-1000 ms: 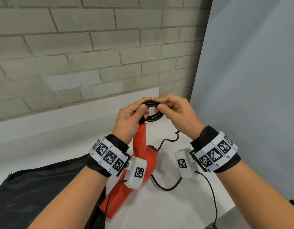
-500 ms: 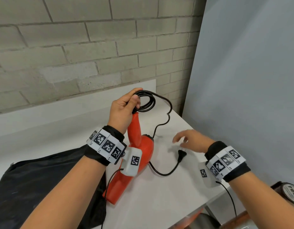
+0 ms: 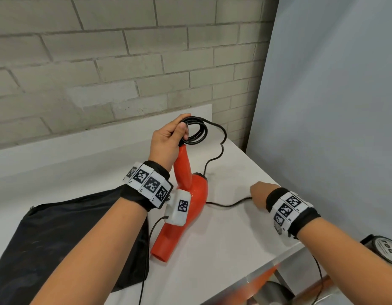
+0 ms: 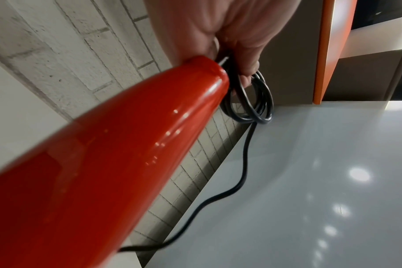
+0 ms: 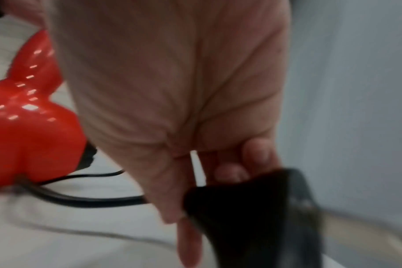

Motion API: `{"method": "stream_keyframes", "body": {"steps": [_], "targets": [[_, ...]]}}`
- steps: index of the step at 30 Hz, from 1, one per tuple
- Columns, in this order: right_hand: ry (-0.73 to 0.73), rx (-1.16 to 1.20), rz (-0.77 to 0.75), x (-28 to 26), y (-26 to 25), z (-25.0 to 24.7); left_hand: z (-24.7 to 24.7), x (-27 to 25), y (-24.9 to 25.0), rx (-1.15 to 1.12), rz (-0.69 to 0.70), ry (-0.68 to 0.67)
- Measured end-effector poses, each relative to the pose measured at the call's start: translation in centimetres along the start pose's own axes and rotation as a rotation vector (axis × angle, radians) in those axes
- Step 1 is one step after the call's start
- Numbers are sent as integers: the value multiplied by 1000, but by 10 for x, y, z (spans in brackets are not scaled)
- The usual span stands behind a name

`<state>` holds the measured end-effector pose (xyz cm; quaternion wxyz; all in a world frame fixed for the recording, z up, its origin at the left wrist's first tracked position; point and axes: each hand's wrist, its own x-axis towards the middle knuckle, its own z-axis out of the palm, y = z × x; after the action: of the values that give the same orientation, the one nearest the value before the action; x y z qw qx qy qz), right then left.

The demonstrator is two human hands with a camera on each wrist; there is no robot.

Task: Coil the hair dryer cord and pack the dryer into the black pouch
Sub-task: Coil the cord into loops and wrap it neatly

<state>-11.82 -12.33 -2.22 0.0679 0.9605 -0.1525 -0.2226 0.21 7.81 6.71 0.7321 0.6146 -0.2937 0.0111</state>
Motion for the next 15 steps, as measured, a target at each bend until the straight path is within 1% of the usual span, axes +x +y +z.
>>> {"method": "stream_keyframes", "body": {"steps": [2, 3, 5, 7, 9, 10, 11, 13, 15], "targets": [[10, 136, 95, -4, 17, -5, -1, 1, 0, -2, -5, 8], [16, 259, 145, -5, 26, -9, -1, 1, 0, 2, -7, 7], [56, 610, 208, -6, 44, -16, 0, 2, 0, 13, -7, 5], [175, 1093, 214, -14, 54, -24, 3, 2, 1, 20, -8, 1], [357, 1611, 105, -26, 54, -33, 6, 0, 2, 24, 0, -11], [451, 1827, 24, -33, 49, -39, 8, -1, 2, 25, 7, -20], [532, 1994, -71, -39, 44, -45, 11, -1, 2, 26, 14, -27], [624, 2210, -275, -50, 26, -58, 16, -1, 2, 26, 19, -33], [636, 2292, -513, -58, 7, -70, 23, -2, 2, 24, 22, -31]]}}
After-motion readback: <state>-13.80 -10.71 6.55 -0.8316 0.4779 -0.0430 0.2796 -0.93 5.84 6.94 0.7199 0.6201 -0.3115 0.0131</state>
